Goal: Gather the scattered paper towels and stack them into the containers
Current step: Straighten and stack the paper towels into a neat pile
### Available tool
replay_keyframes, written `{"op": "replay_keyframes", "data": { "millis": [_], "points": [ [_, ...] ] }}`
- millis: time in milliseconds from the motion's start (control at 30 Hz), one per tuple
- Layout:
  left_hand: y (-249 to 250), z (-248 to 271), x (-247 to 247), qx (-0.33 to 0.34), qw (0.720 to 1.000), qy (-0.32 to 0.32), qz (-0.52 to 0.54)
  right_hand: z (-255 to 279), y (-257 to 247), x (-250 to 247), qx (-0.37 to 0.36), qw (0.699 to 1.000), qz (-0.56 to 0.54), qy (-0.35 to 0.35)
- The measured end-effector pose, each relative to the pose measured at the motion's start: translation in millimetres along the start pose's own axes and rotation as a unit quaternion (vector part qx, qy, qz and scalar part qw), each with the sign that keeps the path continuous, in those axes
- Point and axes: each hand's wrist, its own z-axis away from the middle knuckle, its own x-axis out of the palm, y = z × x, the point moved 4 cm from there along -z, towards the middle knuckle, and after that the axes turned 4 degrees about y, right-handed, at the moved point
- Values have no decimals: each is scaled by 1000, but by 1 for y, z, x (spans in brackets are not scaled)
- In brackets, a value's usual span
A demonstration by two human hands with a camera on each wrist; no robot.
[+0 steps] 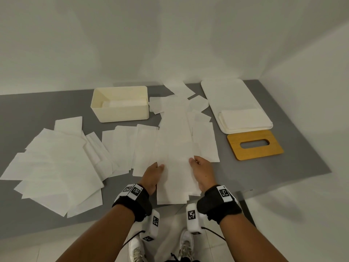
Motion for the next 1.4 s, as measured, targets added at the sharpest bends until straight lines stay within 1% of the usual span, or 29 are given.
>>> {"op": "replay_keyframes", "data": {
  "millis": [67, 133, 167, 233, 267, 333, 367, 433, 467, 500, 533, 600, 633, 700, 767, 833, 900, 967, 1067, 1167, 1233, 1300, 1367, 1400],
  "points": [
    [3, 4, 1, 10, 1000, -19, -1, -2, 2, 8, 28, 999, -35, -13],
    [7, 9, 2, 19, 999, -36, -4, -4, 4, 16, 34, 999, -27, -17],
    [7, 9, 3, 19, 999, -37, -1, -6, 7, 20, 34, 999, -15, -13],
    [6, 7, 1, 12, 1000, -19, 18, -6, 8, 24, 23, 999, 31, -2],
    [4, 5, 0, -2, 999, -8, 34, -6, 9, 27, 15, 998, 61, -1],
    [2, 3, 1, -35, 996, -10, 77, -5, 12, 31, 2, 994, 110, -5],
    [2, 3, 1, -41, 996, -13, 82, -4, 12, 33, -1, 992, 124, -13],
    [2, 1, 2, -25, 999, -22, 40, 0, 12, 38, -11, 988, 148, -34],
    [1, -2, 2, -7, 1000, -22, 16, 2, 11, 38, -17, 987, 155, -37],
    [1, -3, 0, 11, 1000, -15, -9, 2, 11, 36, -18, 987, 159, -29],
    [0, -5, -3, 28, 999, 0, -21, 1, 11, 31, -17, 987, 162, -5],
    [-1, -9, -11, 39, 999, 31, 2, -4, 13, 16, 2, 982, 185, 48],
    [3, -9, -15, 45, 998, 41, 24, -6, 14, 9, 9, 974, 220, 54],
    [6, -11, -28, 56, 995, 58, 50, -8, 18, 2, 4, 948, 315, 44],
    [6, -14, -44, 63, 993, 81, 51, -8, 22, 0, -10, 929, 366, 48],
    [5, -16, -59, 66, 991, 106, 40, -10, 24, 0, -12, 931, 359, 59],
    [2, -19, -71, 67, 990, 124, 29, -11, 25, 3, -15, 931, 360, 54],
    [-1, -21, -77, 57, 990, 129, 20, -11, 20, 4, -28, 921, 386, 47],
    [-4, -21, -79, 37, 992, 122, 17, -11, 13, 4, -50, 909, 410, 61],
    [-6, -18, -80, 30, 994, 108, 12, -12, 8, -1, -54, 914, 395, 82],
    [-6, -16, -81, 26, 994, 104, 18, -11, 2, -13, -52, 925, 363, 103],
    [-6, -14, -81, 23, 994, 97, 35, -12, 1, -27, -25, 954, 275, 116],
    [-5, -12, -79, 26, 995, 89, 46, -18, 7, -36, 45, 984, 141, 97],
    [-4, -11, -78, 27, 995, 84, 48, -22, 10, -36, 82, 990, 77, 80]
  ]
}}
